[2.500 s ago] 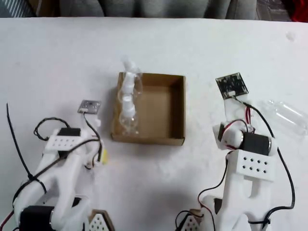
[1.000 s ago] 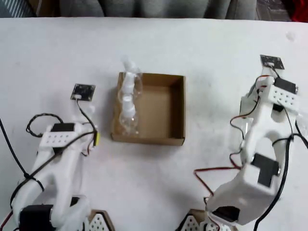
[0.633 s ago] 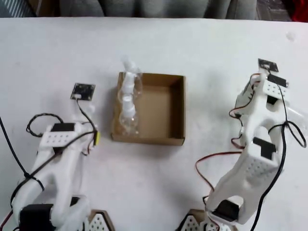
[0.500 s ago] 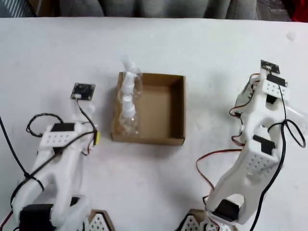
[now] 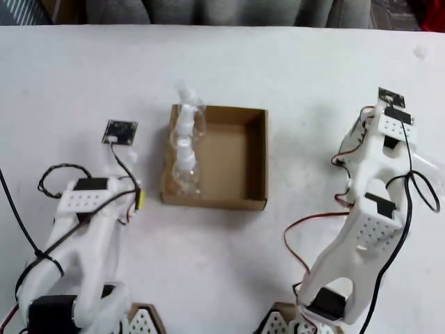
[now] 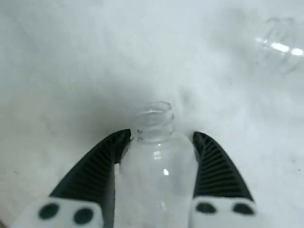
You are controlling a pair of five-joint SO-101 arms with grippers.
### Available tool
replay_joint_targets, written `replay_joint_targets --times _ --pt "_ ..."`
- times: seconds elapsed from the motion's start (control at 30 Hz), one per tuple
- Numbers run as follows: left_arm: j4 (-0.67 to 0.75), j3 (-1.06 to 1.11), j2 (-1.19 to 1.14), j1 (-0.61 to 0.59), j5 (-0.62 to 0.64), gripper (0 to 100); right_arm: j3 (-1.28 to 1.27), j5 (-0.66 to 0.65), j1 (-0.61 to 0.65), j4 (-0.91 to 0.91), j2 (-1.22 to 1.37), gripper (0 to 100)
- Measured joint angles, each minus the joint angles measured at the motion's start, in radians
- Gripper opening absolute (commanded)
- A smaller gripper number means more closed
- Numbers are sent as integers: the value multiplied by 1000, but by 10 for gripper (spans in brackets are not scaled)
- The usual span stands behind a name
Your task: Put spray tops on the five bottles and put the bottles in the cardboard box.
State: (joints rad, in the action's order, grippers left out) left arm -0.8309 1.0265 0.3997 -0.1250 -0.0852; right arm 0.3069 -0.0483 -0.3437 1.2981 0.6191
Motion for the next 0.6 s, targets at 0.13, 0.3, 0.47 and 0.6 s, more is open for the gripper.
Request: replay_joint_targets --times 0.13,0.3,0.47,0.6 --pt "0 0 0 0 0 80 75 -38 2 94 0 16" --pt "0 0 0 0 0 80 173 -92 2 270 -60 16" --pt "0 0 0 0 0 149 181 -123 2 387 -172 16" --pt "0 0 0 0 0 295 110 -124 3 390 -252 16"
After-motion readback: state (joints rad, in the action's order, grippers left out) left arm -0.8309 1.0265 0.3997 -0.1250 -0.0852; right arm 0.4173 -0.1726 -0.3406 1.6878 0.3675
